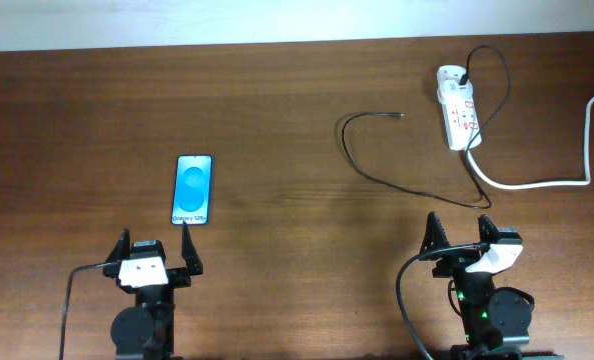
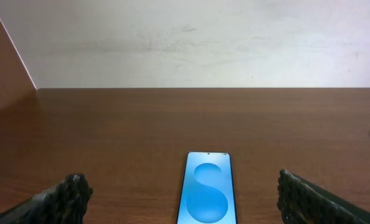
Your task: Plug charger to phone and switch on socket
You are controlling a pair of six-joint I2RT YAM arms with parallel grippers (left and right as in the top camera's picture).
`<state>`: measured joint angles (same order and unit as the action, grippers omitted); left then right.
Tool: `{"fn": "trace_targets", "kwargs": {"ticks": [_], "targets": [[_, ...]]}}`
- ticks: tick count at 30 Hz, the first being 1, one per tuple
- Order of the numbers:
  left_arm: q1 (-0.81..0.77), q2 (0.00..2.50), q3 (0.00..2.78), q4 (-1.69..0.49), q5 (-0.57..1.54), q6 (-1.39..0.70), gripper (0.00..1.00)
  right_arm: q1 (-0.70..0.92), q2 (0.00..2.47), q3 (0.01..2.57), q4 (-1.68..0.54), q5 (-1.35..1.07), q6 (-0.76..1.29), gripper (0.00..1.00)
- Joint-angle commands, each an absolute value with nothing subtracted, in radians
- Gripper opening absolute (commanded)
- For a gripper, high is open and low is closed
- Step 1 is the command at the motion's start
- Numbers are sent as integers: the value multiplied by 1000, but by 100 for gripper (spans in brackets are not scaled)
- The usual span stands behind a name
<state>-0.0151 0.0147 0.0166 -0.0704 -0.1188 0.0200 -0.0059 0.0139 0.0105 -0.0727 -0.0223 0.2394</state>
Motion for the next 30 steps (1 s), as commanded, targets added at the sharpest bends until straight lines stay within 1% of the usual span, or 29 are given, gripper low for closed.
{"fn": "trace_targets", "kwargs": {"ticks": [1,3,9,17,30], "targets": [[-12,7,9,-72,-111,38,99,-7,7,6,-79,-6,241,98],[-12,7,10,-76,-104,38,99,-7,7,6,-79,-6,241,98],[-12,7,20,-97,-91,-121,99,-7,7,6,-79,-6,241,98],[-12,43,168,-310,-70,-123,99,-7,7,6,-79,-6,241,98],[-12,232,349,-332,-13,-124,99,-7,7,6,-79,-6,241,98]]}}
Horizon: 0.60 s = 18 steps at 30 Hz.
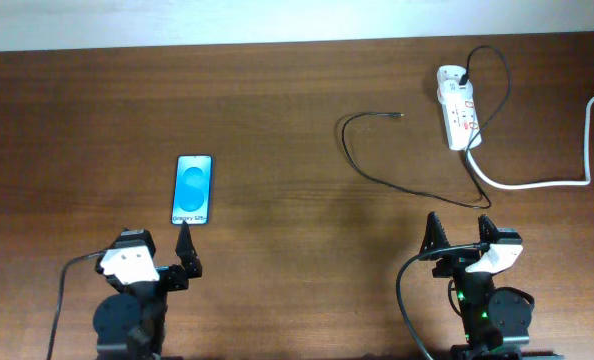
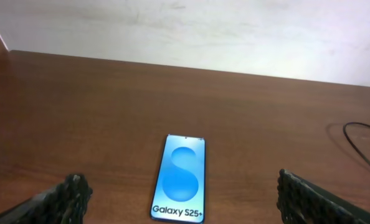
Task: Plug charger to phone and switch on socket
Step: 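Move the left gripper forward over the Galaxy S25+ phone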
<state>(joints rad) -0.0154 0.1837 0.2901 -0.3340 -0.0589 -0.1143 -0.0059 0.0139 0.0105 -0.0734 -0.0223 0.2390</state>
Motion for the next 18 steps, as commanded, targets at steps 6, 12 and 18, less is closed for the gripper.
{"fn": "trace_targets", "kwargs": {"ticks": [6,12,18], "targets": [[-12,289,389,-333,47,-124,99,-7,7,6,-79,-6,241,98],[-12,324,424,-362,68,-124,99,-7,7,6,-79,-6,241,98],[-12,344,464,-406,68,-123,99,-7,7,6,-79,-6,241,98]]}}
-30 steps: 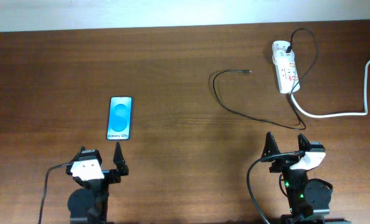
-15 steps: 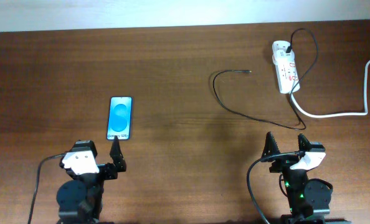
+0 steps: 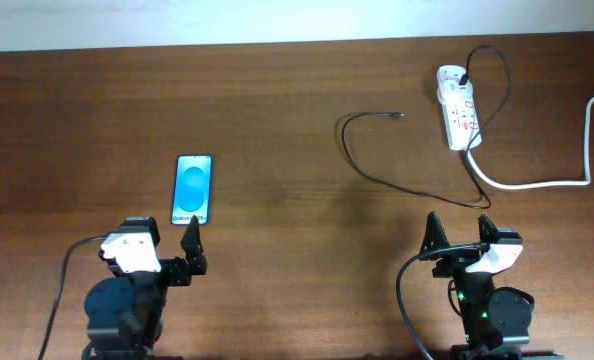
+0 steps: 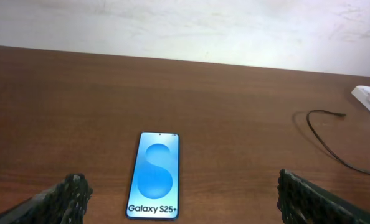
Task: Plug charger to phone and switch on socket
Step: 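Move the left gripper forward over the Galaxy S25+ phone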
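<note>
The phone [image 3: 193,189] lies flat on the brown table, screen up, blue and lit; in the left wrist view the phone [image 4: 154,176] is just left of centre. My left gripper [image 3: 163,247] [image 4: 182,200] stands open right behind its near end, touching nothing. The black charger cable [image 3: 354,152] lies loose at mid-right, its free plug [image 3: 402,115] [image 4: 344,115] bare on the table. It runs back to the white socket strip [image 3: 457,107] at the far right. My right gripper [image 3: 458,234] is open and empty near the front edge.
A thick white lead [image 3: 537,183] runs from the socket strip off the right edge. A pale wall [image 4: 185,25] bounds the far side of the table. Bare wood [image 3: 277,150] lies between the phone and the cable.
My left gripper has turned a little to the right. The phone now sits left of centre in its view, and the cable plug and socket strip show. Phone, cable and right arm have not moved.
At first my left gripper stood open close behind the phone, whose near end was cut off in its view. Then the view took in the whole phone and part of the cable. Now it faces further right, still open and empty.
</note>
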You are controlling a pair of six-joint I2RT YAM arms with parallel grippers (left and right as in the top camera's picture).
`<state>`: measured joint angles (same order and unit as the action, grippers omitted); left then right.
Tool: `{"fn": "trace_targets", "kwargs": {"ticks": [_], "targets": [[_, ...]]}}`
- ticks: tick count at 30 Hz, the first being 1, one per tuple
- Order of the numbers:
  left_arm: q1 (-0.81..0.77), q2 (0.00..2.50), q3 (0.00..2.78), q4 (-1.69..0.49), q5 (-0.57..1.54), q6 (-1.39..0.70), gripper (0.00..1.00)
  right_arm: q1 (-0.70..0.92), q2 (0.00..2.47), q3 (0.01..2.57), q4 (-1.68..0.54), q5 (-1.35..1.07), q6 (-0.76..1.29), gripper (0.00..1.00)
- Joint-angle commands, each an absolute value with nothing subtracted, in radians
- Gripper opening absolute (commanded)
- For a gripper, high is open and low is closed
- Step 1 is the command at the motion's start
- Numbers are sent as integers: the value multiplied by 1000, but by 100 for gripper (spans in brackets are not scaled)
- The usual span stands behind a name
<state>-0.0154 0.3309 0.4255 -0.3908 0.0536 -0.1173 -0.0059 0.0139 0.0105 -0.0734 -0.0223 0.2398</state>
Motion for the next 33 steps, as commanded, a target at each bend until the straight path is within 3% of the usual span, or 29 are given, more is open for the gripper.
{"fn": "trace_targets", "kwargs": {"ticks": [1,33], "targets": [[-12,347,469,-409,68,-123,99,-7,7,6,-79,-6,241,98],[-12,421,490,-413,179,-117,99,-7,7,6,-79,-6,241,98]]}}
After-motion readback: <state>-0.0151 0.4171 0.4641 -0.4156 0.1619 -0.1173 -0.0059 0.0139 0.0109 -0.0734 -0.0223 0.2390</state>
